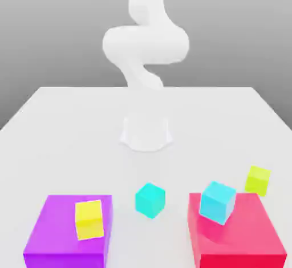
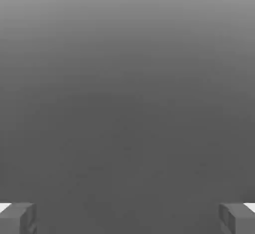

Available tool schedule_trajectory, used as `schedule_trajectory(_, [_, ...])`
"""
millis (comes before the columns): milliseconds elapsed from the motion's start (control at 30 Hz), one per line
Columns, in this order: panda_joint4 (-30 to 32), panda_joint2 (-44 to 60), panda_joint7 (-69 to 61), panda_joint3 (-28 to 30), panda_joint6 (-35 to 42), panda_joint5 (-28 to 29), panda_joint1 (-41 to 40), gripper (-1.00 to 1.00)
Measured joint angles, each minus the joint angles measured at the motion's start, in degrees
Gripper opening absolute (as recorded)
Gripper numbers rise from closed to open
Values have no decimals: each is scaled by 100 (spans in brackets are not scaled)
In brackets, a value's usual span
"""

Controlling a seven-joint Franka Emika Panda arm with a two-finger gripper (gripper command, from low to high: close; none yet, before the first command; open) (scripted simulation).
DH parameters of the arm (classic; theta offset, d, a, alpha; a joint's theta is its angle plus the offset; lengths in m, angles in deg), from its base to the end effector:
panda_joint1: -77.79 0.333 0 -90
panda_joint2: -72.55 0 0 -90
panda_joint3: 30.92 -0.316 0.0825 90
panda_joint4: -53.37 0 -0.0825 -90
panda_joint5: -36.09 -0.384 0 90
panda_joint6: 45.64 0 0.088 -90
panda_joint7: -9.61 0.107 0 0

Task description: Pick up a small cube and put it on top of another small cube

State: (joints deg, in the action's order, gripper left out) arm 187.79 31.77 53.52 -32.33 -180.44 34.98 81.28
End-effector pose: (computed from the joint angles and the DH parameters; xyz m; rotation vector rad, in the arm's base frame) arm 0.3796 0.0358 0.6614 -2.5380 0.9111 -0.9215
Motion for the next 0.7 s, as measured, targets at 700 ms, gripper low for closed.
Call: schedule_trajectory(700, [2206,4439,-594,-1830,-2624,537,2611,0])
